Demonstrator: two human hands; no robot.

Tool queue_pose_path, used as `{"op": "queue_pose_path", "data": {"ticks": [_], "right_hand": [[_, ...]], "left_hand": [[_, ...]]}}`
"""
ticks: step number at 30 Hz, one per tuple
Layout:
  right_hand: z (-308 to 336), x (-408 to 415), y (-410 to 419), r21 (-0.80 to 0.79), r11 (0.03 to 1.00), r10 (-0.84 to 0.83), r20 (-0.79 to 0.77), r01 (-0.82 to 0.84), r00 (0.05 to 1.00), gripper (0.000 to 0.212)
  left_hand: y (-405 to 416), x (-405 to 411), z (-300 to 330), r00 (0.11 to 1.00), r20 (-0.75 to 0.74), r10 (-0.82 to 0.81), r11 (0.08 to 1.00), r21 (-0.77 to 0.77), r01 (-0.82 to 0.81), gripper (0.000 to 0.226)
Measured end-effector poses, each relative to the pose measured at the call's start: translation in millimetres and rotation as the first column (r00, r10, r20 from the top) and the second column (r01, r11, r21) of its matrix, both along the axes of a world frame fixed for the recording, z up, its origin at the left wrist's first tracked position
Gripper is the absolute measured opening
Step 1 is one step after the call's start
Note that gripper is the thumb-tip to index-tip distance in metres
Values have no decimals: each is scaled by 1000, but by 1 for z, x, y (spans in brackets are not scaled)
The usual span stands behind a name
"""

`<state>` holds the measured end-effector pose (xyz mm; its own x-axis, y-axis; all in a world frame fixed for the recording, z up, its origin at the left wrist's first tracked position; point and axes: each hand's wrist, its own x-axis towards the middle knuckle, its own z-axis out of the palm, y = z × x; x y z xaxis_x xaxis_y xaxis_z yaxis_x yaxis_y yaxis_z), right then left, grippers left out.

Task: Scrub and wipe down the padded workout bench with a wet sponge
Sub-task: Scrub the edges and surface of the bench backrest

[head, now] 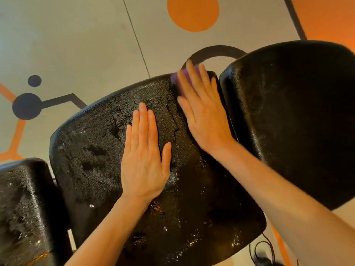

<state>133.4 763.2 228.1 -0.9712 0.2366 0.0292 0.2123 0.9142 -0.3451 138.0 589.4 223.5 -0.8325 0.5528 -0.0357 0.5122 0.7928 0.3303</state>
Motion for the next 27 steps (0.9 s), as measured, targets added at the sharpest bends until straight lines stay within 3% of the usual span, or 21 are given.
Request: {"op": "queue_pose_path", "data": {"ticks": [4, 10, 14, 16, 21, 27], "right_hand": [[8, 100, -17, -20, 995, 95, 123, -93, 988, 54], [4, -26, -15, 15, 1000, -10, -32, 11, 999, 53], [10, 86, -29, 16, 994, 109, 83, -111, 991, 56], [9, 103, -31, 2, 990, 137, 102, -138, 985, 55], [10, -33, -30, 52, 998, 30, -26, -29, 999, 50], [12, 110, -41, 39, 988, 142, 124, -147, 982, 55]], "left_hand": [[-2, 0, 2, 1000, 9, -2, 1000, 26, 2, 69], [-1, 2, 1, 1000, -5, 4, 1000, 5, -4, 68], [-2, 1, 1, 1000, -6, -9, 1000, 18, 9, 67], [-3, 0, 1, 1000, -14, 3, 1000, 7, -3, 67], [-1, 3, -1, 999, -39, 0, 1000, -15, -1, 65], [-4, 1, 0, 1000, -5, 4, 998, 57, -3, 63]]}}
